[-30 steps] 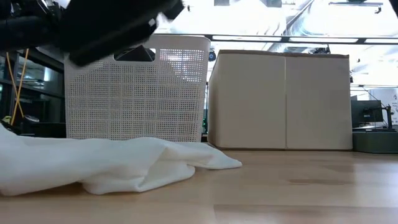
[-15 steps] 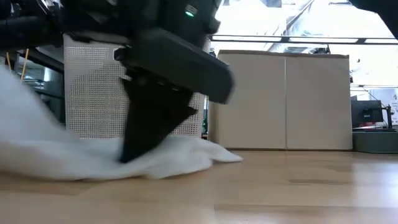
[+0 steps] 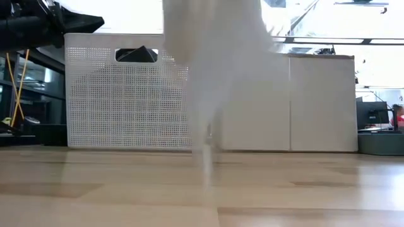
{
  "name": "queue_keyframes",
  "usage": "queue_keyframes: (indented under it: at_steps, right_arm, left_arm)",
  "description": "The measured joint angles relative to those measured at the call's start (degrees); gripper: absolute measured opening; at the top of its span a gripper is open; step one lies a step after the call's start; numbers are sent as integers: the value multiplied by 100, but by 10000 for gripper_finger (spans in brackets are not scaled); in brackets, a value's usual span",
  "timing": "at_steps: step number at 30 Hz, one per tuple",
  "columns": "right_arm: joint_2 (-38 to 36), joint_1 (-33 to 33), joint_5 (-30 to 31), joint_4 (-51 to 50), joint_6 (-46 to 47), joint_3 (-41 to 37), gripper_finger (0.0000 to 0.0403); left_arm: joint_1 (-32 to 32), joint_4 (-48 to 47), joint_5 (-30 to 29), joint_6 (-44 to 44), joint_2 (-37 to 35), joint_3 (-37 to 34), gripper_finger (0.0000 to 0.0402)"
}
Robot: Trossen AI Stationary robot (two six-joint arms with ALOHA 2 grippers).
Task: Sort clothes
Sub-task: Put the white microfiber cloth into the laundry organizer, then return to Home Position
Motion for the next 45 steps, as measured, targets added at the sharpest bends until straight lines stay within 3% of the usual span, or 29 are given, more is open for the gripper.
queue_keyframes:
  at_steps: [7, 10, 13, 18, 21, 25, 30, 33, 36, 45]
  right_arm:
    - [-1818, -580, 3272, -900, 1521, -17, 1]
    - [-2410, -1163, 3969, -1370, 1619, 13, 1]
    - [-2587, -1896, 4251, -1738, 1652, 2, 1]
    - [-2399, -2814, 3304, -1815, 852, -48, 0]
    - [-2467, -3020, 2572, -1361, 1, -546, 0]
    - [-2757, -3094, 1933, -333, -765, -2099, 0]
    - [-3960, -3616, 1322, 1609, -1134, -4242, 1]
    - [-4466, -3884, 895, 2311, -1073, -5114, 12]
    - [-4916, -4173, 266, 2401, -1052, -5476, 48]
    - [-5666, -4308, -163, 1852, -1317, -5554, 213]
  left_arm:
    - [-1, 0, 1, -2, 0, 1, 0]
    - [-1, 0, 2, -2, 0, 1, 0]
    - [1, 0, 2, -2, 0, 1, 0]
    - [-1, 0, -3, -1, 0, -1, 0]
    - [0, 0, 0, -1, 0, 1, 0]
    - [-1, 0, 0, -2, 0, 1, 0]
    - [0, 0, 1, -1, 0, 1, 0]
    - [1, 0, 2, -2, 0, 1, 0]
    - [-1, 0, 2, -2, 0, 1, 0]
    - [-1, 0, 2, 0, 0, 1, 0]
